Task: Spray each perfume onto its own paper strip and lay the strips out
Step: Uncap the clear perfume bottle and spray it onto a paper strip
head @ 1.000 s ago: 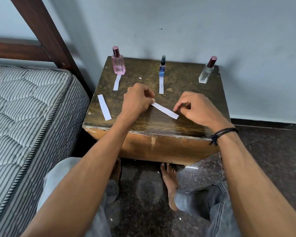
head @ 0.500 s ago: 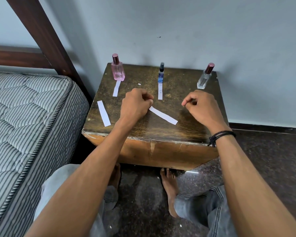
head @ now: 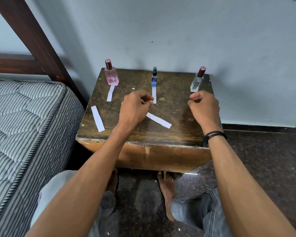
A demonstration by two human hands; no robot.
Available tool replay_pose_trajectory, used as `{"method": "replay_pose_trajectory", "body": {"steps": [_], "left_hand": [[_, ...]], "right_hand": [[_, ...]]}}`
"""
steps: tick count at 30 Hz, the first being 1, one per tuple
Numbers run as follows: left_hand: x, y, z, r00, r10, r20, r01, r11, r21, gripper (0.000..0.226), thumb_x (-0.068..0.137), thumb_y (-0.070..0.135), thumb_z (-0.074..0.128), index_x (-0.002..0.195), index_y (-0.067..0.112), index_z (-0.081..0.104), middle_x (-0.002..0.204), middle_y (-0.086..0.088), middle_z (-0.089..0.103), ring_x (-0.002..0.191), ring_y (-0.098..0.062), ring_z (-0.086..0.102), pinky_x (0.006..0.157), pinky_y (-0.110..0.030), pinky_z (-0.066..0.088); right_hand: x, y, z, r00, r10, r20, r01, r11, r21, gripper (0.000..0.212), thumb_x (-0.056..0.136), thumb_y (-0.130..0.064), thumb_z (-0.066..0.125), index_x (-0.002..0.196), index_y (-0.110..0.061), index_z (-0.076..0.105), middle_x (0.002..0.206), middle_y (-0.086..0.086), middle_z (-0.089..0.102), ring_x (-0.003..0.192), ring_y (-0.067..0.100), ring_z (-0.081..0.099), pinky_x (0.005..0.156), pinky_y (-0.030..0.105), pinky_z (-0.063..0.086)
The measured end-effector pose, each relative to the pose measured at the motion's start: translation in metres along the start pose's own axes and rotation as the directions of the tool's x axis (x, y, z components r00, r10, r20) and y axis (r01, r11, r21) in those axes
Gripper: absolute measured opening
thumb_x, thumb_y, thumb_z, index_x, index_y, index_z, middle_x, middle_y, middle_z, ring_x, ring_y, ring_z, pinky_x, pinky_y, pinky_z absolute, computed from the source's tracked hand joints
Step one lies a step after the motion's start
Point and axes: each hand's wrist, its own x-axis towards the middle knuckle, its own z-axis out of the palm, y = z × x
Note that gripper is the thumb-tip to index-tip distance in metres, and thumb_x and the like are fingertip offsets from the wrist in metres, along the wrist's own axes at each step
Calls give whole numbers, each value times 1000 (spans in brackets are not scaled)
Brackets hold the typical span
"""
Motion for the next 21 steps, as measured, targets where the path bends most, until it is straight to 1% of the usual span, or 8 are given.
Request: {"method": "replay_pose_trajectory", "body": {"steps": [2,4,6,10,12,15,18,21], "left_hand": [[0,0,-1,1000,2,-9,-2,1000,-11,7,90,22,73,93,26,77,85,15,71,81,-5,66,81,-35,59],[1,-1,-3,1000,-1,-23,1,1000,-23,7,88,22,73,91,27,78,82,15,71,78,-4,65,79,-34,59],[3,-2,-5,999,-3,-32,2,1000,-30,8,88,21,74,88,28,77,80,16,70,76,-2,64,79,-34,59],[7,-5,-10,999,3,-43,-5,999,-47,6,87,23,75,88,29,77,83,14,72,78,-4,65,81,-36,59],[8,-7,-11,999,-1,-43,-2,998,-55,5,88,24,75,89,29,77,85,14,72,79,-5,66,82,-38,59],[10,-10,-13,999,-10,-44,7,998,-67,4,88,25,76,90,29,77,84,14,72,79,-6,67,81,-38,60],[11,-11,-14,999,-10,-34,7,997,-73,4,89,24,75,90,27,77,84,14,72,78,-6,67,81,-37,60],[10,-11,-13,1000,-11,-28,9,998,-68,4,89,24,75,90,27,76,86,13,72,80,-7,67,81,-37,60]], "right_hand": [[6,4,3,997,71,-25,-69,996,60,22,91,-27,74,112,-19,72,109,-2,71,99,15,65,82,25,48],[14,8,4,986,163,-34,-156,977,146,31,89,-32,77,116,-20,69,109,-3,69,102,18,65,85,31,51],[22,11,7,974,221,-55,-206,957,204,43,87,-35,79,125,-22,64,116,-1,66,106,19,64,91,36,54],[41,13,14,974,220,-53,-200,945,259,67,86,-38,80,144,-21,51,136,2,57,120,18,58,97,33,49],[48,13,19,980,194,-36,-178,949,262,73,86,-42,79,149,-23,48,140,0,56,125,18,57,104,38,49],[54,9,26,988,149,-47,-131,956,264,68,88,-41,78,148,-28,49,143,-4,57,128,18,57,109,44,47],[58,6,29,989,132,-66,-111,958,266,63,91,-42,74,147,-29,49,143,-4,58,130,18,56,109,43,46],[59,6,31,989,128,-77,-101,954,281,46,96,-39,69,138,-28,56,135,-3,62,124,20,59,105,40,48]]}}
